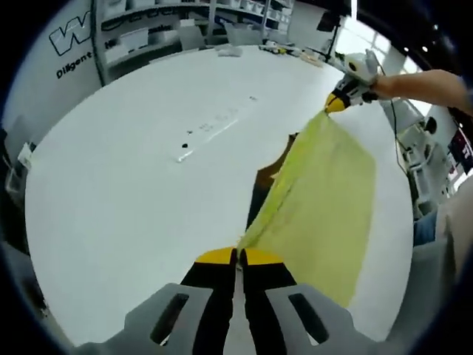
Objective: Fold the garment on the visible template until the final outline fits inside the template.
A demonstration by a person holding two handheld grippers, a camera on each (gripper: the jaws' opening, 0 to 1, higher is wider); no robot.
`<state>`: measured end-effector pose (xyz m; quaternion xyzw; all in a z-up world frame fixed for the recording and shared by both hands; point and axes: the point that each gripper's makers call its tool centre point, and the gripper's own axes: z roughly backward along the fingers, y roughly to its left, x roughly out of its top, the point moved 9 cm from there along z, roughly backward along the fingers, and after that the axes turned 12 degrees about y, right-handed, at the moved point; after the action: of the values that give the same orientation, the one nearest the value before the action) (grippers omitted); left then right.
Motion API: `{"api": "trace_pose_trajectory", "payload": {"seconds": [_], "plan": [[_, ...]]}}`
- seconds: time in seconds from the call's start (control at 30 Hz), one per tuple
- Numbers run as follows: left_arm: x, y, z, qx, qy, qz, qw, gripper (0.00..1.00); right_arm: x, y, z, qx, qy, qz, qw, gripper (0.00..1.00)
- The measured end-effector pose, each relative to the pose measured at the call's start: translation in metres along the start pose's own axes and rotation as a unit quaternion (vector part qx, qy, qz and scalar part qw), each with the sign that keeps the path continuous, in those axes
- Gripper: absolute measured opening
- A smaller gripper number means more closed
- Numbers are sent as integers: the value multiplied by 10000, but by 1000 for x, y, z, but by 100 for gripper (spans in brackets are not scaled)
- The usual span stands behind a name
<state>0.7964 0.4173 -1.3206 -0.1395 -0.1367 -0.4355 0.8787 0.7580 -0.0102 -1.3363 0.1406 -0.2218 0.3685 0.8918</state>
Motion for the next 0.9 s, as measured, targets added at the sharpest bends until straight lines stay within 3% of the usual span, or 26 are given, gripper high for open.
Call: {"api": "trace_pose_trajectory", "payload": {"seconds": [0.17,0.2,0.3,0.37,0.53,0.7,0.9], "plan": [[-4,4,0,198,-176,325,9991,2,0,-3,0,-324,-5,-76,9994,0],[-6,5,2,259,-207,349,9988,4,-1,-5,2,-464,-105,-277,9985,0],[-12,1,8,191,-449,642,9967,2,-6,-2,9,-479,-238,-360,9979,3],[-21,-3,11,246,-472,574,9969,3,-11,5,12,-351,-297,-500,9977,3],[-47,-28,17,140,-666,630,9957,9,-31,27,18,-263,-360,-505,9977,7],[-79,-55,21,24,-858,767,9934,28,-50,54,26,-41,-546,-529,9971,14],[-112,-93,26,28,-1090,833,9905,29,-80,86,34,96,-676,-590,9959,20]]}}
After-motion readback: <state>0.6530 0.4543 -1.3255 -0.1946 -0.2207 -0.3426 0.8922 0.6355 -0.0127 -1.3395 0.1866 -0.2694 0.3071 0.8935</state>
